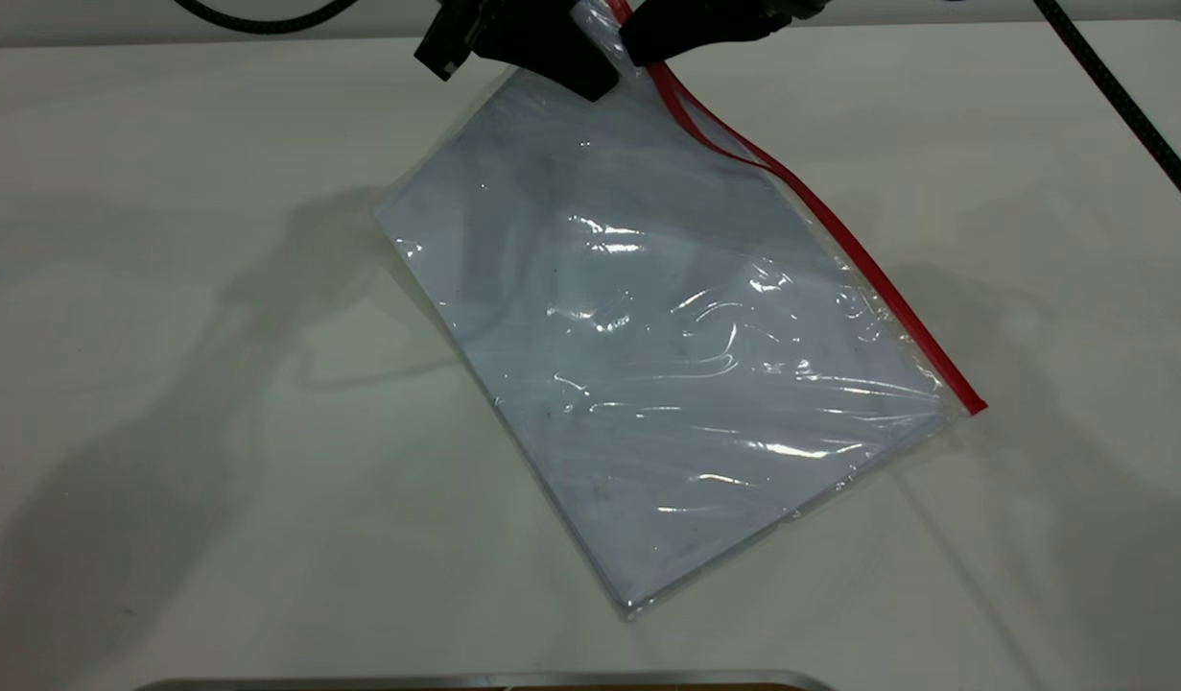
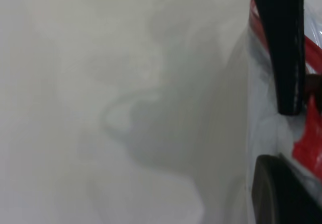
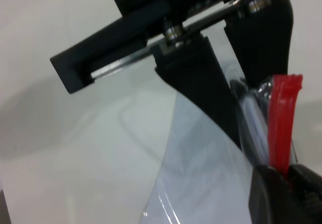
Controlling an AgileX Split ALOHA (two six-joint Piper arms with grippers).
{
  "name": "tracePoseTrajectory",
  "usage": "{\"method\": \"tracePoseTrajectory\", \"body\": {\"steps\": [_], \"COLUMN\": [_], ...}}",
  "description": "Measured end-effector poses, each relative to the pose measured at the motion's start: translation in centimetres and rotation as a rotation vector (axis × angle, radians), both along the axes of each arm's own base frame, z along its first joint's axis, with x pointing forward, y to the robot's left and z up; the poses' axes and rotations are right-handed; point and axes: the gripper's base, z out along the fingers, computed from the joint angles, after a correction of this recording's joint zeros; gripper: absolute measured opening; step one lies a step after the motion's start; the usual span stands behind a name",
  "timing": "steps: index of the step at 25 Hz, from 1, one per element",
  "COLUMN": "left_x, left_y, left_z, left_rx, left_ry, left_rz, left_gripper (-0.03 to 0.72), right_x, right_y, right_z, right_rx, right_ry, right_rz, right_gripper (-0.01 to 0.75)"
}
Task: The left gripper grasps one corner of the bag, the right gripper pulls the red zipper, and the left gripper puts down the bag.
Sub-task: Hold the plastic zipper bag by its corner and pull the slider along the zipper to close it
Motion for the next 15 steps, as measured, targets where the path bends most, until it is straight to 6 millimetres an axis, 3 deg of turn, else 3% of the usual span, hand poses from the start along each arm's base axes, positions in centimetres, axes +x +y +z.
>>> {"method": "tracePoseTrajectory", "body": {"steps": [15], "left_x": [0.0], "left_y": [-0.1], "left_z": [-0.5], "left_rx": [0.027], "left_ry": [0.015], "left_rz": [0.015], "left_gripper": [0.053], "right_x": [-0.1], "right_y": [-0.4], "right_z": [-1.9], "right_rx": [-0.087], "right_ry": [0.068], "right_rz": [-0.003], "right_gripper": [0.053]}}
